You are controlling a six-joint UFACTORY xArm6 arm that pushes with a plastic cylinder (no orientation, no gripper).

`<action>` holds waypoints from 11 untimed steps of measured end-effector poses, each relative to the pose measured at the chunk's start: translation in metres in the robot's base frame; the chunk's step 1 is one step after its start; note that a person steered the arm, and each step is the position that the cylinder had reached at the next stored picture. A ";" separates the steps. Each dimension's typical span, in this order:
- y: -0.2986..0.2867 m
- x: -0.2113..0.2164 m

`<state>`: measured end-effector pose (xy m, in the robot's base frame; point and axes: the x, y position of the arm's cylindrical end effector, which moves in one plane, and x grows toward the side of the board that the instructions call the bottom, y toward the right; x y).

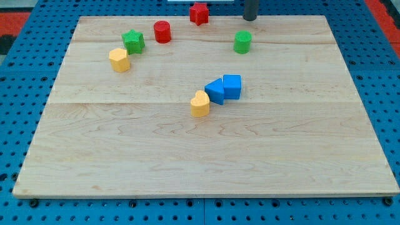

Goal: Keep red blocks and green blocks at center top

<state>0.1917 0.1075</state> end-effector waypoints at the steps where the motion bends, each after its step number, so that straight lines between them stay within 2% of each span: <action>1: -0.033 0.001; 2: -0.052 0.012; 3: 0.041 0.043; 4: 0.048 0.120; 6: -0.045 0.061; 7: -0.038 0.101; 8: -0.086 0.084; 9: -0.091 0.046; 10: -0.126 0.092; 11: -0.202 0.082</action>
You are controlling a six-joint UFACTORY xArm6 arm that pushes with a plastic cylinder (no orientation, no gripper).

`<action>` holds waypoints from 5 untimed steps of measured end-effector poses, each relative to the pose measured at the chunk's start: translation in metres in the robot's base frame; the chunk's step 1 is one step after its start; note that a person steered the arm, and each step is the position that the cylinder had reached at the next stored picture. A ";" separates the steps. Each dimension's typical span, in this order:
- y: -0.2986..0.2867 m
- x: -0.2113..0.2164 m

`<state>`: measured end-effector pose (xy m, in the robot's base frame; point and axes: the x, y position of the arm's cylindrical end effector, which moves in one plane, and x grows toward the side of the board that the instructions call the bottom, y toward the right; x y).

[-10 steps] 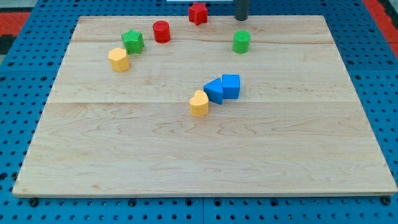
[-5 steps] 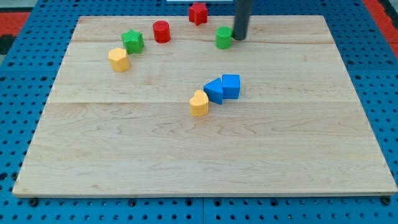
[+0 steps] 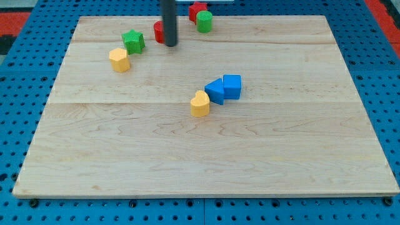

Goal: Keep red blocks and green blocks at center top

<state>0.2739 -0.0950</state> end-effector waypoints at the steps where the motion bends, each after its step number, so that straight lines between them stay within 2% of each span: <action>1: -0.022 -0.004; 2: -0.007 -0.019; 3: -0.004 -0.011; 4: 0.002 0.051; 5: -0.079 0.038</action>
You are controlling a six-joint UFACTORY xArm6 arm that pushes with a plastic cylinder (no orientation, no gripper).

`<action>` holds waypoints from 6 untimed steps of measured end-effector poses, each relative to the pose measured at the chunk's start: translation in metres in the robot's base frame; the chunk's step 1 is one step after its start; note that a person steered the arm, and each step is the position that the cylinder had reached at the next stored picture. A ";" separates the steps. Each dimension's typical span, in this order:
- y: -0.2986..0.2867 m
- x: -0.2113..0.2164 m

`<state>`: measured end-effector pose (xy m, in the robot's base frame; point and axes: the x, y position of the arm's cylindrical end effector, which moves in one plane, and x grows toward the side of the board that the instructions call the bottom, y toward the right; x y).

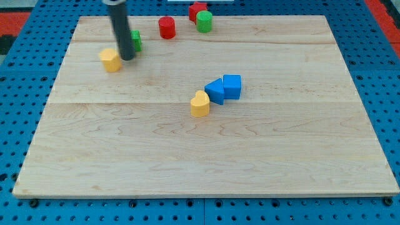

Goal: Keep red blocks and green blocks at center top

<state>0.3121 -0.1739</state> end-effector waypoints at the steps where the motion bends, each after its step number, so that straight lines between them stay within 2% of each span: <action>1: 0.003 -0.017; 2: 0.083 -0.033; 5: 0.059 -0.041; 6: -0.013 -0.058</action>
<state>0.2543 -0.1867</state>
